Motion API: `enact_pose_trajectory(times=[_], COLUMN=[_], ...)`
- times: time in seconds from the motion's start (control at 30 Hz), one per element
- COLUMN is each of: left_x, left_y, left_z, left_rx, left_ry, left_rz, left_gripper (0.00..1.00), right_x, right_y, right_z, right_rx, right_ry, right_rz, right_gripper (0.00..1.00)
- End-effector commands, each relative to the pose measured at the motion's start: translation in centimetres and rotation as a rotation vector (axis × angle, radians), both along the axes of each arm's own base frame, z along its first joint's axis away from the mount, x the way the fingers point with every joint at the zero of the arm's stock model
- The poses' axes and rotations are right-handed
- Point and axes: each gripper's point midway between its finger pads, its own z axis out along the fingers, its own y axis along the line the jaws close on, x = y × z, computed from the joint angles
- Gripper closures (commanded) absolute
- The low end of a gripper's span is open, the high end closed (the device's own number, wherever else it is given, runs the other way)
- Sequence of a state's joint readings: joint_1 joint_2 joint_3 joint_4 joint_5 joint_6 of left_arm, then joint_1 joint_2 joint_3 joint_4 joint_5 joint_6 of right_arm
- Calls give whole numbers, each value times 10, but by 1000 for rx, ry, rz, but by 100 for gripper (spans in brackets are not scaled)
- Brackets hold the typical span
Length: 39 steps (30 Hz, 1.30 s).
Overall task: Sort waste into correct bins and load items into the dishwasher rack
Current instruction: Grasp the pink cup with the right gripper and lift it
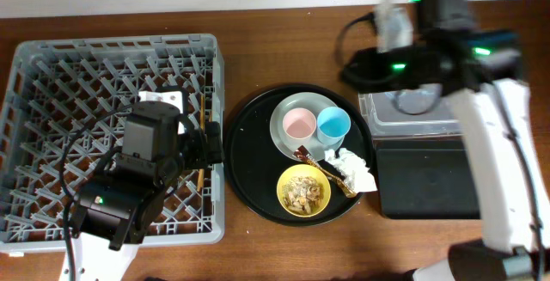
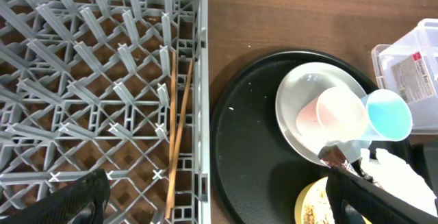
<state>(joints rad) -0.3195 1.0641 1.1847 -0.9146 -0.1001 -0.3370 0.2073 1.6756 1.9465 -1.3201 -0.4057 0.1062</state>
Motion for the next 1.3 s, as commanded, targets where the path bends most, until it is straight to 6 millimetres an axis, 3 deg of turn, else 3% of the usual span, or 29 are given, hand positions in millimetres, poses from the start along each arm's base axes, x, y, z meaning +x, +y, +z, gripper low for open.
enact_pose_trajectory(times=[0.0,0.07,0.1,0.23,0.47,0.53,0.6,0.77,0.8,0.83,0.9,0.93,1.0,1.1,1.17,1.2,1.23,1.27], left_x=[0,0,0,0,0,0,0,0,0,0,0,0,0,3,6,4,-8,-21], left_y=[-1,-1,-1,-1,-1,-1,-1,-1,-1,-1,-1,-1,-1,-2,-14,-39,-82,-107], left_z=[5,5,5,5,5,5,5,5,5,5,5,5,5,9,17,27,49,79], left_rx=[-14,-15,-15,-15,-15,-15,-15,-15,-15,-15,-15,-15,-14,-21,-71,-112,-239,-399], left_ry=[-14,-14,-14,-14,-14,-14,-14,-14,-14,-14,-14,-14,-14,-32,-63,-95,-162,-230], left_rz=[0,0,0,0,0,0,0,0,0,0,0,0,0,0,-44,-209,-483,-670], left_gripper=[1,1,1,1,1,1,1,1,1,1,1,1,0,1,1,1,1,1], right_x=[-1,-11,-11,-3,-11,-15,-14,-12,-9,-1,7,-2,-12,-32,-25,-25,-29,-37], right_y=[49,94,104,113,98,96,97,98,100,108,128,125,104,79,50,48,51,63], right_z=[-58,-101,-120,-178,-222,-226,-233,-235,-226,-199,-111,-27,24,62,75,82,93,98], right_rx=[-271,-324,-341,-398,-480,-486,-484,-478,-472,-436,-308,-215,-111,240,379,427,497,535], right_ry=[38,110,141,240,305,317,312,301,281,233,77,-40,-74,-48,-81,-104,-111,-107], right_rz=[99,215,239,261,257,259,258,256,265,261,316,310,287,484,500,515,533,574], right_gripper=[60,59,58,59,64,71,71,96,96,96,96,96,96,96,96,96,96,96])
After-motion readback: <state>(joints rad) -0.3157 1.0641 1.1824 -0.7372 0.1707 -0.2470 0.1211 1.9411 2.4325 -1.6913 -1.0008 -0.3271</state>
